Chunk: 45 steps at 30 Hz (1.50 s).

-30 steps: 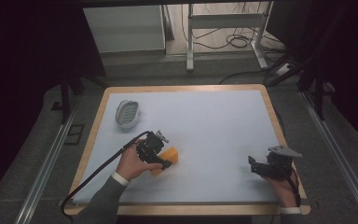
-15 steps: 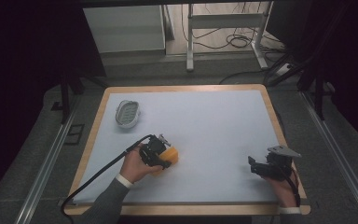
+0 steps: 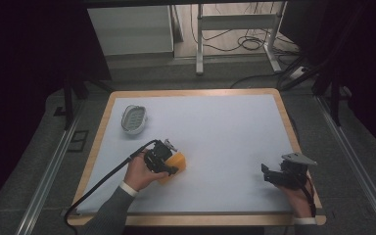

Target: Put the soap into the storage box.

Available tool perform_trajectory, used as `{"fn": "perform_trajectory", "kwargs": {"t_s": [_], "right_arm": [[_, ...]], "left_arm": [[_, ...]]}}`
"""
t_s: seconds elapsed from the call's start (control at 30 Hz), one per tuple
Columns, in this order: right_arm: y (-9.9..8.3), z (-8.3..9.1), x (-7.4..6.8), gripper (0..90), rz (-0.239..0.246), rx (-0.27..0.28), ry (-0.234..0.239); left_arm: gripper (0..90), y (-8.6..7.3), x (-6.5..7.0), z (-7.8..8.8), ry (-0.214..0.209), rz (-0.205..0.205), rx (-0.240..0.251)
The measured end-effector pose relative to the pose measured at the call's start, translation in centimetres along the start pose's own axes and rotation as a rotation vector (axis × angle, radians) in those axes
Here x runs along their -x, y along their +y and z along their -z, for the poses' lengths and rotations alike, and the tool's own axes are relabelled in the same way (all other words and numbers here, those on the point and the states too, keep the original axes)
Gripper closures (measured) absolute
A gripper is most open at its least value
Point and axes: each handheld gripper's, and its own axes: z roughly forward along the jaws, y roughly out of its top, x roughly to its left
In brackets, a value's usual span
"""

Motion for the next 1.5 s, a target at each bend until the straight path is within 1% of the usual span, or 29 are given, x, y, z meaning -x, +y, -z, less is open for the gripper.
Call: {"fn": "perform_trajectory", "kwargs": {"t_s": [0.1, 0.2, 0.3, 0.67, 0.77, 0.93, 1.17, 1.5], "right_arm": [[0.0, 0.1, 0.1, 5.8, -0.004, 0.003, -0.003], [0.0, 0.1, 0.2, 5.8, -0.006, 0.002, -0.003], [0.0, 0.1, 0.2, 5.8, -0.006, 0.002, -0.003], [0.0, 0.1, 0.2, 5.8, -0.007, 0.001, -0.002], [0.0, 0.1, 0.2, 5.8, -0.008, 0.0, -0.004], [0.0, 0.1, 0.2, 5.8, -0.006, 0.001, -0.005], [0.0, 0.1, 0.2, 5.8, -0.005, 0.005, -0.013], [-0.1, 0.1, 0.3, 5.8, -0.007, 0.006, -0.017]], "left_arm": [[60.7, 0.0, -0.5, 0.9, 0.006, 0.014, 0.025], [60.8, 0.0, -0.7, 1.4, 0.01, 0.017, 0.033], [60.8, 0.0, -1.1, 2.0, 0.015, 0.026, 0.052], [60.8, 0.0, -2.2, 3.2, 0.028, 0.044, 0.065], [60.8, 0.0, -2.7, 3.7, 0.043, 0.055, 0.081], [60.8, -0.1, -3.2, 3.9, 0.053, 0.058, 0.076], [60.8, 0.1, -4.3, 3.7, 0.061, 0.075, 0.063], [60.8, 0.1, -5.3, 4.1, 0.065, 0.097, 0.074]]}}
